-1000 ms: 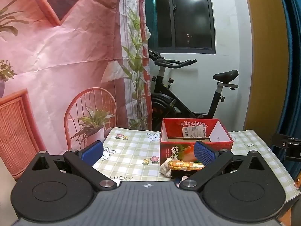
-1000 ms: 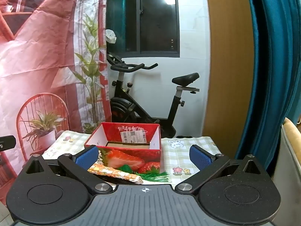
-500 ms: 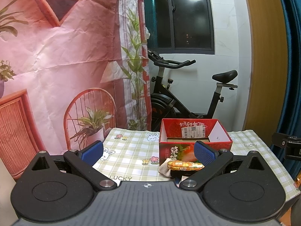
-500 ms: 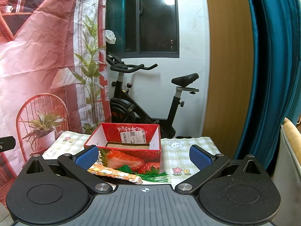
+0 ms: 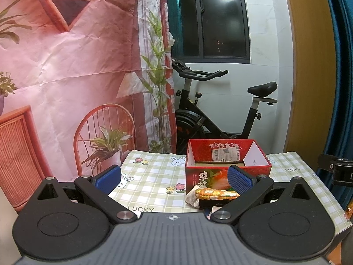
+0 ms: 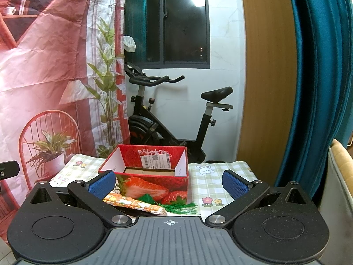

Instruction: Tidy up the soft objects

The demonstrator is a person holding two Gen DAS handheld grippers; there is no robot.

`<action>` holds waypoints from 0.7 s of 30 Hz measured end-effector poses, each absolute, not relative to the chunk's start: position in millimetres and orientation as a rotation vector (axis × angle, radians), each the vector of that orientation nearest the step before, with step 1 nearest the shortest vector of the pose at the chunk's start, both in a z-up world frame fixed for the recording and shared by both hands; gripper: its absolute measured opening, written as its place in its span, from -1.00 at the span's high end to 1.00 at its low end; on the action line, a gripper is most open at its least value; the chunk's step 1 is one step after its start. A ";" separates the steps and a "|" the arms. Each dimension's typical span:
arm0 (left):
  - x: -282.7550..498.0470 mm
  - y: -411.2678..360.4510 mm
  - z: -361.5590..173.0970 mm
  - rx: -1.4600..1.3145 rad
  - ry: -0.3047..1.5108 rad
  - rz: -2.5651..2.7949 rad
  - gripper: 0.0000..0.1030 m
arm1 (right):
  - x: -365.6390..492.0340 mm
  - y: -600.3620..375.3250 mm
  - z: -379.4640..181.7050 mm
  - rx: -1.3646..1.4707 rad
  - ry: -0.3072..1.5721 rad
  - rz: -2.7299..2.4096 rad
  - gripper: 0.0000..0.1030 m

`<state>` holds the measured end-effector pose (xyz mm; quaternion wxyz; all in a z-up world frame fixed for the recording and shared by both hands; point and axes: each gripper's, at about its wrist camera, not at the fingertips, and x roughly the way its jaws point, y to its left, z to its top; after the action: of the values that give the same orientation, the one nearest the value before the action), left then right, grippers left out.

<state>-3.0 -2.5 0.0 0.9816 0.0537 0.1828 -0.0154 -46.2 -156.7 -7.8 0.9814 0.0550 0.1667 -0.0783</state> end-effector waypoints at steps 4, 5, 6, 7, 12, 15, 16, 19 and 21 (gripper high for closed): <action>-3.2 -1.8 0.0 0.107 0.367 -0.033 -1.00 | -46.3 -156.7 -7.9 0.109 0.336 -0.158 -0.99; -3.1 -1.9 -0.1 0.106 0.367 -0.035 -1.00 | -46.3 -156.7 -7.9 0.110 0.335 -0.157 -0.99; -3.5 -1.8 0.1 0.104 0.367 -0.036 -1.00 | -46.4 -156.6 -7.9 0.111 0.335 -0.158 -0.99; -3.7 -1.8 0.2 0.104 0.367 -0.037 -1.00 | -46.4 -156.6 -7.9 0.110 0.335 -0.158 -0.99; -4.4 -1.5 -0.1 0.106 0.365 -0.037 -1.00 | -46.5 -156.6 -7.9 0.110 0.335 -0.158 -0.99; -4.6 -1.2 -0.1 0.104 0.365 -0.041 -1.00 | -46.6 -156.6 -8.0 0.109 0.334 -0.158 -0.99; -4.8 -1.0 -0.1 0.104 0.365 -0.041 -1.00 | -46.5 -156.6 -8.1 0.109 0.334 -0.158 -0.99; -4.8 -1.0 -0.1 0.104 0.365 -0.041 -1.00 | -46.6 -156.6 -8.1 0.110 0.334 -0.158 -0.99; -4.8 -1.1 -0.1 0.104 0.365 -0.040 -1.00 | -46.7 -156.5 -8.1 0.109 0.333 -0.158 -0.99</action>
<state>-4.8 -1.1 -0.1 0.9818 0.0517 0.1815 -0.0198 -46.7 -156.5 -8.1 0.9815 0.0544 0.1657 -0.0786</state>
